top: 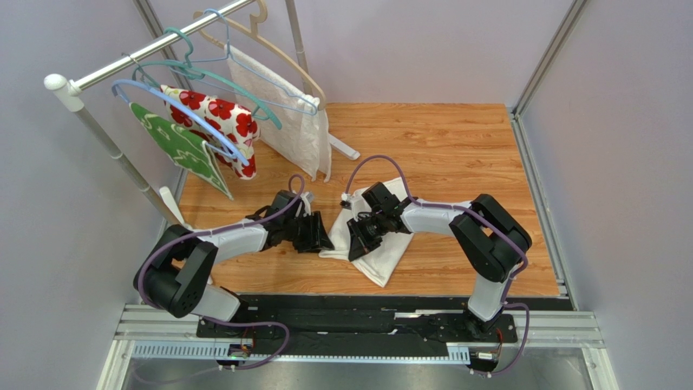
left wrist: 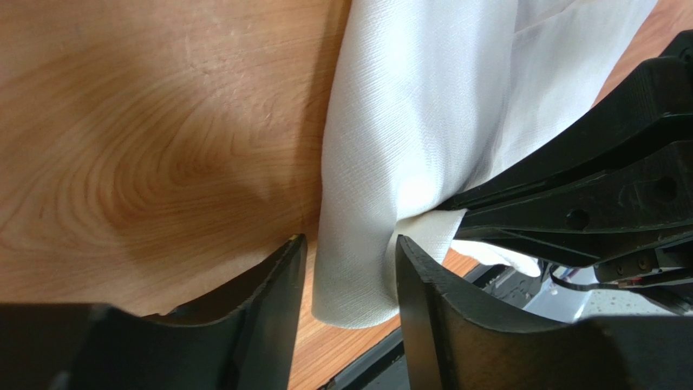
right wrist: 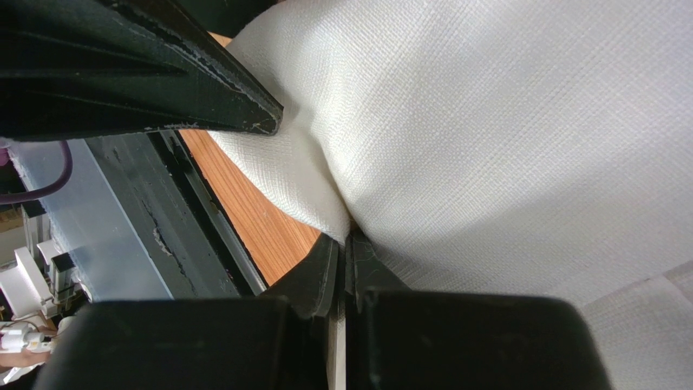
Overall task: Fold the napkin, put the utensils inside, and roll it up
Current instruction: Roll the napkin with the utensil
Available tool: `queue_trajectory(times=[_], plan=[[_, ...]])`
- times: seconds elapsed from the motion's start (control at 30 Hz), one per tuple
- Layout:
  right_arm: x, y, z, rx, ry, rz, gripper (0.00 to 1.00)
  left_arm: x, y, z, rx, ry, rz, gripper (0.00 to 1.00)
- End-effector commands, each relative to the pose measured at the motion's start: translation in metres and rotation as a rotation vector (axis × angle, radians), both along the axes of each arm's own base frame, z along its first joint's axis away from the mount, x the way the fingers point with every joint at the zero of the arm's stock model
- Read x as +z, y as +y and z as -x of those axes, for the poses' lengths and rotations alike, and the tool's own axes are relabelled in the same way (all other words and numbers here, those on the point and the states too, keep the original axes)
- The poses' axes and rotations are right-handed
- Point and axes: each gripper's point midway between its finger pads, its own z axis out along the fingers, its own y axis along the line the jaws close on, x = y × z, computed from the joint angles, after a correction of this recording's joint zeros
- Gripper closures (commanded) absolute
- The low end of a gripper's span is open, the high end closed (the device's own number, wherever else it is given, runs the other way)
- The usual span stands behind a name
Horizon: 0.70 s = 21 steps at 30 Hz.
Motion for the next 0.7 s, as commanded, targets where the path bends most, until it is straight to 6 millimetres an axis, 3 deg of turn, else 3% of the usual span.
queue_trajectory(times=[0.0, 0.2, 0.3, 0.43, 0.47, 0.5, 0.63, 0.67], plan=[[-0.024, -0.009, -0.011, -0.03, -0.041, 0.076, 1.0, -0.013, 0.007, 0.019, 0.02, 0.068, -0.011, 0.5], [-0.025, -0.01, -0.014, -0.046, -0.052, 0.083, 1.0, -0.01, -0.001, 0.02, 0.032, 0.078, 0.049, 0.6], [-0.023, -0.011, -0.014, -0.045, -0.06, 0.084, 1.0, -0.006, -0.007, 0.016, 0.034, 0.066, 0.083, 0.72], [-0.012, -0.009, -0.015, -0.041, -0.072, 0.077, 1.0, -0.002, -0.01, 0.013, 0.032, 0.068, 0.099, 1.0], [-0.004, -0.008, -0.017, -0.045, -0.094, 0.075, 1.0, -0.002, -0.01, 0.013, 0.031, 0.069, 0.1, 1.0], [0.003, -0.005, -0.019, -0.039, -0.114, 0.067, 0.98, 0.0, -0.011, 0.012, 0.025, 0.067, 0.103, 1.0], [0.034, -0.005, -0.019, -0.039, -0.176, 0.059, 0.65, 0.004, -0.012, 0.008, -0.003, 0.071, 0.098, 1.0], [0.04, -0.006, -0.021, -0.048, -0.203, 0.066, 0.62, 0.002, -0.011, 0.01, -0.008, 0.094, 0.085, 1.0]])
